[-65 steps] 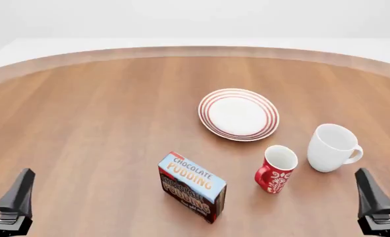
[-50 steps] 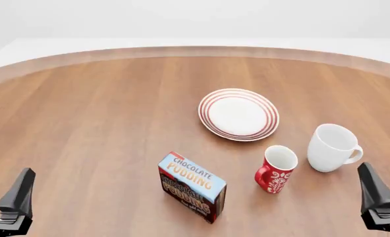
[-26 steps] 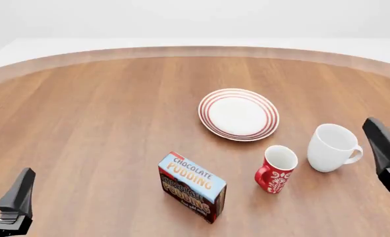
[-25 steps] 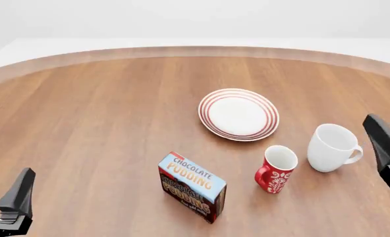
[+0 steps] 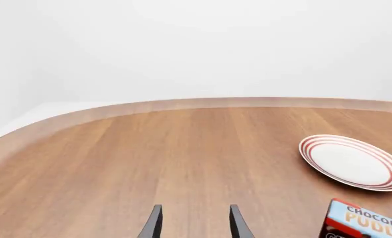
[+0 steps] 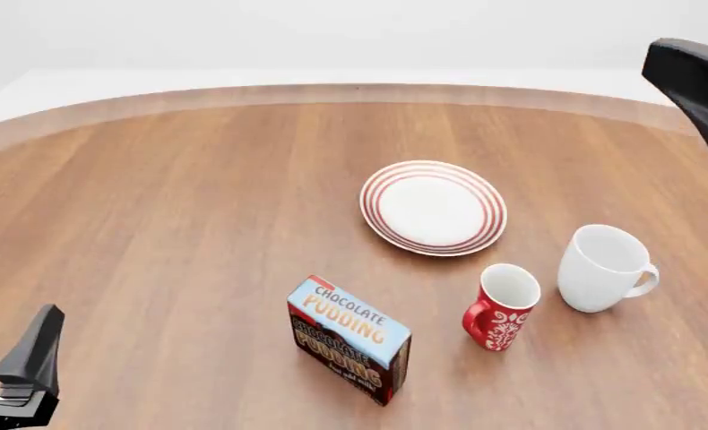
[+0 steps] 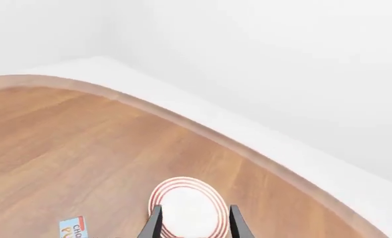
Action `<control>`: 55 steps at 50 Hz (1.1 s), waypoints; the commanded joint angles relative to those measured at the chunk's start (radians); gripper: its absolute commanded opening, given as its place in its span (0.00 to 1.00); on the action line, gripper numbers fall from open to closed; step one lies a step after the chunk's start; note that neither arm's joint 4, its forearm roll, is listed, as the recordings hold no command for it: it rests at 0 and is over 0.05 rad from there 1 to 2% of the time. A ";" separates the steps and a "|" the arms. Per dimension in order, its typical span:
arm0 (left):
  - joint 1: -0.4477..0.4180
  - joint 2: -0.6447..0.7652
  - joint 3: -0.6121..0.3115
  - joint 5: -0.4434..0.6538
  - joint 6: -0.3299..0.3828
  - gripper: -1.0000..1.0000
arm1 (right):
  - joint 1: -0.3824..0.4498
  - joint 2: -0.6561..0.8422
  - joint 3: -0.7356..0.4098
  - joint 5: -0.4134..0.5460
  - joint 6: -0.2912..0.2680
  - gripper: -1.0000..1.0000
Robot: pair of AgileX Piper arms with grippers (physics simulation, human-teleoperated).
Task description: Put the chocolate pudding to the right of the plate.
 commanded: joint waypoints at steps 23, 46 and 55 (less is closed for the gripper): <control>0.000 0.000 0.000 0.000 0.000 1.00 | 0.154 0.345 -0.344 0.191 -0.071 1.00; 0.000 0.000 0.000 0.000 0.000 1.00 | 0.212 0.392 -0.268 0.195 -0.065 1.00; 0.000 0.000 0.000 0.000 0.000 1.00 | 0.226 0.411 -0.231 0.191 -0.071 1.00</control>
